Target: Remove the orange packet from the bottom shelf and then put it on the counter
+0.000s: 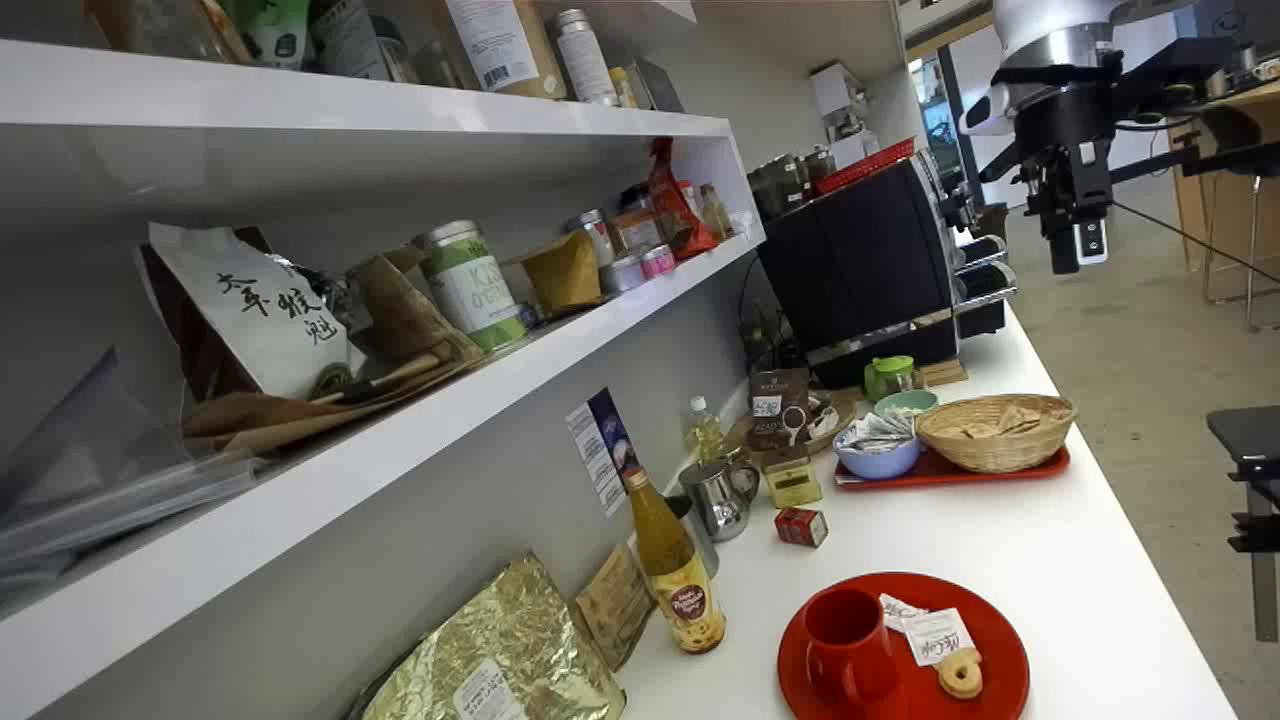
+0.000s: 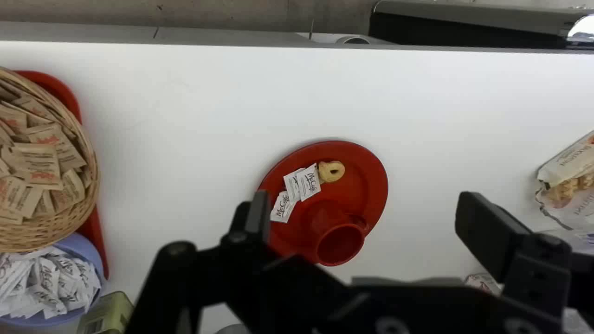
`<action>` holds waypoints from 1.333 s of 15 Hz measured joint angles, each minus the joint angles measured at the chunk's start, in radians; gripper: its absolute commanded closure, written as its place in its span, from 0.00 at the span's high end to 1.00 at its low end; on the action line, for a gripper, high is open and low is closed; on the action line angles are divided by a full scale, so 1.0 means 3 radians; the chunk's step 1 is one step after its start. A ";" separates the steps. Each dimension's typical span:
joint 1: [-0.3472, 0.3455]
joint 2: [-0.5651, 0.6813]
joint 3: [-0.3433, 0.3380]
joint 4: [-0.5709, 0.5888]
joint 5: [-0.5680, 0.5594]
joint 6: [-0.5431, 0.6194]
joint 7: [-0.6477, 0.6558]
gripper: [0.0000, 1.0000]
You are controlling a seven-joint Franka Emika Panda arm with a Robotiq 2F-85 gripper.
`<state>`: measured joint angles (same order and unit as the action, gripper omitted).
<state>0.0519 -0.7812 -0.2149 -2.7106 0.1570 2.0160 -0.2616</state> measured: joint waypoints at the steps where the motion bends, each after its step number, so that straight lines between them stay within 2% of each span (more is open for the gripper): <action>1: 0.0000 0.0000 0.0000 0.0000 0.0000 0.0000 0.0000 1.00; 6: -0.0039 0.0005 0.0020 -0.0002 -0.0001 0.0044 0.0000 1.00; 8: -0.0074 0.0042 0.0031 -0.0012 -0.0008 0.0289 0.0002 1.00; 13: -0.0110 0.0477 -0.0031 0.0086 0.0014 0.1707 0.0002 1.00; 20: 0.0213 0.1784 -0.0127 0.0911 0.0271 0.3695 0.0055 1.00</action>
<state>0.1159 -0.2461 -0.2530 -2.4373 0.2383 3.1244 -0.2449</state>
